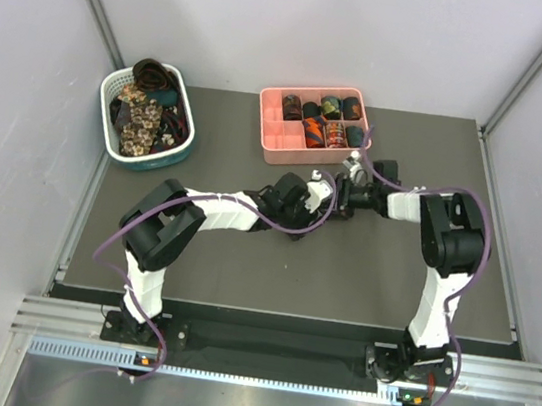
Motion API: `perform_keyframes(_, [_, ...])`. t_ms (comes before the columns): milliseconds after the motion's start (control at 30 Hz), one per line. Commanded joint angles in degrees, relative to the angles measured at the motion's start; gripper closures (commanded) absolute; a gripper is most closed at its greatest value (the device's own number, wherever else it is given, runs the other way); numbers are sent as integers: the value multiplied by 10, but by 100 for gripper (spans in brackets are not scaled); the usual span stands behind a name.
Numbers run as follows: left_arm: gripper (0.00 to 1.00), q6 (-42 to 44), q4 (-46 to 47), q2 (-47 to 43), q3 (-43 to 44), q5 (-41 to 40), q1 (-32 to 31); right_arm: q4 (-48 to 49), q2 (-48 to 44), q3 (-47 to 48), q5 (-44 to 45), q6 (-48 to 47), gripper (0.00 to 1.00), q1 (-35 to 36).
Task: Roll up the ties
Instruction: Roll the tie
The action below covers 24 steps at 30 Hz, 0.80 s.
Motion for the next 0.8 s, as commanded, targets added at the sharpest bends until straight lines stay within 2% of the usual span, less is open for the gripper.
perform_keyframes(0, [62, -6, -132, 37, -21, -3, 3, 26, -57, -14, 39, 15, 49, -41])
perform_keyframes(100, [62, -5, -155, 37, -6, -5, 3, 58, -93, -54, 63, 28, 50, -64])
perform_keyframes(233, [61, -9, -199, 41, 17, -8, 2, 65, -169, -129, 150, 2, 51, -75])
perform_keyframes(400, [62, -22, -271, 62, 65, -12, -4, 94, -313, -265, 231, -30, 53, -54])
perform_keyframes(500, [61, -27, -321, 86, 96, -13, -7, 38, -408, -300, 335, -75, 51, 7])
perform_keyframes(533, [61, -28, -341, 90, 104, -14, -8, 28, -456, -310, 385, -92, 50, 47])
perform_keyframes(600, [61, -48, -358, 94, 120, -23, -8, -4, -500, -316, 436, -109, 49, 93])
perform_keyframes(633, [61, -49, -364, 95, 124, -24, -8, -16, -521, -322, 490, -124, 49, 115])
perform_keyframes(667, [61, -51, -378, 95, 128, -24, -9, -24, -558, -324, 514, -133, 49, 158])
perform_keyframes(767, [60, -56, -412, 103, 151, -28, -9, -36, -609, -332, 556, -155, 50, 224])
